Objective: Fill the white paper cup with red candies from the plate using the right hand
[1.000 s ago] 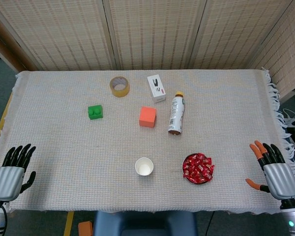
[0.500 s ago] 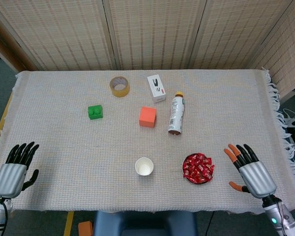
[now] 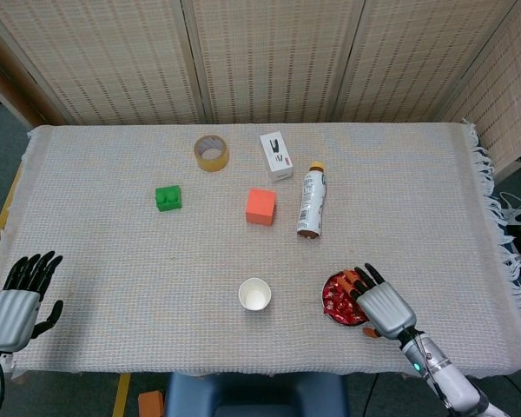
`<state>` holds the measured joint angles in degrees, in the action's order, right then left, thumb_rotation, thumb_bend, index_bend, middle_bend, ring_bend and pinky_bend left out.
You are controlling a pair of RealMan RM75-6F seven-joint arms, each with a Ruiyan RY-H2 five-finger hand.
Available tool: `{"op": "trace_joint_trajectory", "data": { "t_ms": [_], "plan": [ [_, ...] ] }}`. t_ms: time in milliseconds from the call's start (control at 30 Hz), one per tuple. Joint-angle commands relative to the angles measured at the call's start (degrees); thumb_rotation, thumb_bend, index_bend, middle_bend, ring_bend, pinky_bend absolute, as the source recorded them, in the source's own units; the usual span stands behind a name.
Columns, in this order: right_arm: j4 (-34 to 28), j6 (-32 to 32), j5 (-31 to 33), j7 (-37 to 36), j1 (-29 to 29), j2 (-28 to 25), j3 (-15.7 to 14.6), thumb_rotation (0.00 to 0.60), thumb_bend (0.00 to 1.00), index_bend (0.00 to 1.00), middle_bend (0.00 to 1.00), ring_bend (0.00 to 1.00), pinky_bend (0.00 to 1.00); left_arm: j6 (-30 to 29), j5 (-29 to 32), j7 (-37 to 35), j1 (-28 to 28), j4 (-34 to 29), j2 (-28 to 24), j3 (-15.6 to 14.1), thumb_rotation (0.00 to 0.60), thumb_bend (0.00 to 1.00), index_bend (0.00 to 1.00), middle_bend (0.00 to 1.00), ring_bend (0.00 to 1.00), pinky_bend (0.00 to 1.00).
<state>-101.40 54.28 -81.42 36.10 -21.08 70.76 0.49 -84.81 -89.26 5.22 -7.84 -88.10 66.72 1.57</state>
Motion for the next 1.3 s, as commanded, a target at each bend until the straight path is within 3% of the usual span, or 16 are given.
{"op": "trace_joint_trajectory", "data": {
  "t_ms": [33, 167, 500, 700, 933, 1300],
  "plan": [
    [1.74, -0.73, 1.43, 0.29, -1.09, 1.93, 0.34, 0.519, 0.07, 0.07, 0.10, 0.06, 0.07, -0.09, -0.09, -0.15, 0.04, -0.01, -0.06, -0.04, 0.600, 0.43, 0.00, 0.00, 0.00, 0.06],
    [3.68, -1.26, 2.76, -0.49, -2.11, 3.75, 0.63, 0.524, 0.07, 0.11, 0.15, 0.11, 0.11, -0.21, -0.19, -0.33, 0.08, 0.00, -0.12, -0.10, 0.600, 0.43, 0.00, 0.00, 0.00, 0.06],
    [4.88, -2.86, 6.94, 1.44, -4.31, 5.61, 0.02, 0.540, 0.10, 0.13, 0.16, 0.11, 0.11, 0.11, -0.26, -1.25, -0.08, 0.07, -0.45, -0.20, 0.600, 0.43, 0.00, 0.00, 0.00, 0.06],
    [5.14, -2.23, 8.33, 3.09, -5.02, 6.51, -0.67, 0.598, 0.13, 0.19, 0.19, 0.13, 0.13, 0.37, -0.21, -1.45, -0.18, 0.08, -0.52, -0.27, 0.600, 0.43, 0.00, 0.00, 0.00, 0.06],
    [5.79, -1.10, 9.70, 5.08, -5.56, 7.35, -1.49, 0.600, 0.15, 0.25, 0.23, 0.14, 0.16, 0.18, -0.23, -1.99, -0.18, 0.17, -0.61, -0.20, 0.600, 0.43, 0.00, 0.00, 0.00, 0.07],
    [7.03, 0.96, 10.06, 7.21, -5.90, 8.66, -2.75, 0.600, 0.16, 0.27, 0.24, 0.15, 0.20, 0.49, -0.09, -2.24, -0.28, 0.12, -0.77, -0.26, 0.600, 0.43, 0.00, 0.00, 0.00, 0.07]
  ]
}}
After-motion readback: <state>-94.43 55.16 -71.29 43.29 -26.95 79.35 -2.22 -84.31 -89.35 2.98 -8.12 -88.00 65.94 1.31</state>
